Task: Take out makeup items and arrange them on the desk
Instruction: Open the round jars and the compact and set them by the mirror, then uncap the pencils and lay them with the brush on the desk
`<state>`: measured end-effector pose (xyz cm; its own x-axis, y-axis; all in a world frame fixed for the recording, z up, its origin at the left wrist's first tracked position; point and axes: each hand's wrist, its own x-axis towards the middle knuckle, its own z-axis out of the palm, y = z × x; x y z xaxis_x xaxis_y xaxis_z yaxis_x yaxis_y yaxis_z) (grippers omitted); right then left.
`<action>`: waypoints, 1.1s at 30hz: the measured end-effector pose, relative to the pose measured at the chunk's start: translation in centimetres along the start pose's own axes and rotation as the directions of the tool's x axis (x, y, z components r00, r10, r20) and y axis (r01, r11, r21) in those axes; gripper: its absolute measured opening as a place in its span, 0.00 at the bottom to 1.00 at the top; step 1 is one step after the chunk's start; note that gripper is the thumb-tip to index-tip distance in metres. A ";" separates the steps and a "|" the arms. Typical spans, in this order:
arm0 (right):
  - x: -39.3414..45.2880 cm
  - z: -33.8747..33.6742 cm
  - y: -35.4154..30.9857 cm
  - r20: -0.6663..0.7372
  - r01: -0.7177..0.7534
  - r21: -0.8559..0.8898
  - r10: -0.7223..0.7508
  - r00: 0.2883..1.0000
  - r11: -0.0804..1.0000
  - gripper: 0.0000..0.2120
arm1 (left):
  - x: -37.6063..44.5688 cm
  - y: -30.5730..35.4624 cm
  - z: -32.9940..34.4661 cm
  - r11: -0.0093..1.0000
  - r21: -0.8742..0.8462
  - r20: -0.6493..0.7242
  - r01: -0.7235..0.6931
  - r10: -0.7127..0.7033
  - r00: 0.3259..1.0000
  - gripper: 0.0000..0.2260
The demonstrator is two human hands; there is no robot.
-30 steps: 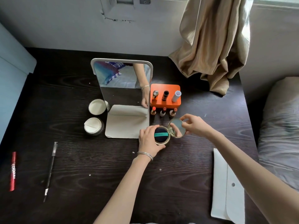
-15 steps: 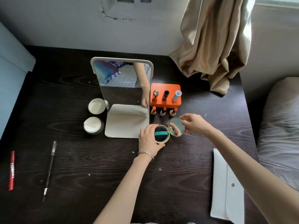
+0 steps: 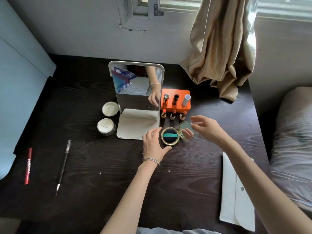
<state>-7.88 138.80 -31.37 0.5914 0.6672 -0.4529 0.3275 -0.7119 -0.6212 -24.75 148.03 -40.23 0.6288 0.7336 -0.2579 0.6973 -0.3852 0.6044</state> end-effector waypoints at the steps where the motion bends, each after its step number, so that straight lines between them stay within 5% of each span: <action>1: -0.8 0.2 -0.4 0.000 0.021 0.030 -0.021 1.000 0.999 0.19 | -0.5 0.0 -0.5 1.000 -0.019 -0.022 -0.003 0.003 1.000 0.34; 7: -5.0 2.2 -3.6 0.041 0.139 0.118 -0.144 0.989 0.983 0.20 | -3.4 0.5 -5.1 0.925 -0.380 -0.125 -0.015 -0.036 0.991 0.21; 14: -8.2 4.5 -8.7 -0.116 0.219 0.356 -0.189 0.975 0.908 0.18 | -4.9 0.4 -13.5 0.741 -0.670 -0.080 -0.046 -0.011 0.997 0.10; 22: -10.3 8.3 -14.3 -0.187 0.295 0.446 -0.234 0.954 0.845 0.18 | -5.5 -3.4 -20.2 0.684 -0.722 -0.097 -0.104 0.048 0.994 0.08; 33: -10.3 16.2 -21.0 -0.106 0.323 0.380 -0.306 0.946 0.867 0.18 | -7.4 -13.1 -25.1 0.748 -0.663 -0.094 -0.022 -0.055 0.994 0.10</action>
<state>-32.72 150.40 -24.04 0.5370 0.8262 -0.1705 0.1946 -0.3180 -0.9279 -47.19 161.68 -27.26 0.5545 0.8030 -0.2182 0.2795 0.0673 0.9578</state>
